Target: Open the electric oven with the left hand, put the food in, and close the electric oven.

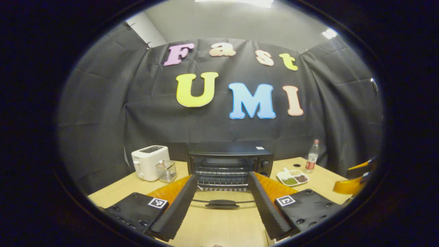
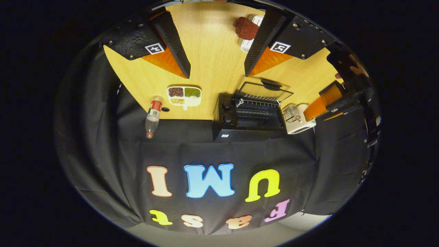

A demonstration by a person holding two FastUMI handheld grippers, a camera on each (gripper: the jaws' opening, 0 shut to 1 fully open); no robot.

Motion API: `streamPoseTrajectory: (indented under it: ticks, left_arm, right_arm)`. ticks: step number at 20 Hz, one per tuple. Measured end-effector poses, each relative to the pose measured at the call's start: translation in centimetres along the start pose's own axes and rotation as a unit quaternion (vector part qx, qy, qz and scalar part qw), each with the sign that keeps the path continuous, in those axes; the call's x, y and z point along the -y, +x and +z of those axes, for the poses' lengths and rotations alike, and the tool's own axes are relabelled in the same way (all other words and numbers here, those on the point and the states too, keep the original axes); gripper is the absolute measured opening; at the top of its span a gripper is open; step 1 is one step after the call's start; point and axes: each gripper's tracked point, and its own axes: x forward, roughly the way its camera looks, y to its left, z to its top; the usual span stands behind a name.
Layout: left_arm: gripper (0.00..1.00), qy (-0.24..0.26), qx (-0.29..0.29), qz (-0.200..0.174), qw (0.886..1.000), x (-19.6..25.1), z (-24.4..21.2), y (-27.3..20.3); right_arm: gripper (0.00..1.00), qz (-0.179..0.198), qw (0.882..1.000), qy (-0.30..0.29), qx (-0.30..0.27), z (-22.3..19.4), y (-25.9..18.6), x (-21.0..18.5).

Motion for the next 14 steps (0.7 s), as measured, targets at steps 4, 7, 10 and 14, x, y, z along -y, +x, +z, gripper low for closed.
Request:
streamPoseTrajectory:
  ticks: [4,7,10,14]
  left_arm:
    - [1.00,0.018,0.023,0.019,0.999,-0.6,2.2,-2.9]
    - [1.00,0.026,0.027,0.029,0.999,-0.9,2.7,-4.7]
    - [0.99,0.027,0.027,0.043,0.998,-1.5,3.0,-6.2]
    - [1.00,0.035,0.030,0.058,0.997,-1.9,3.2,-7.8]
  right_arm:
    - [0.96,0.029,0.998,0.020,-0.044,-3.4,0.1,-0.8]
    - [0.96,0.045,0.995,0.038,-0.074,-5.9,0.0,-1.3]
    - [0.97,0.062,0.990,0.061,-0.107,-8.1,0.1,-1.9]
    - [0.77,0.090,0.979,0.091,-0.158,-11.0,0.7,-2.9]
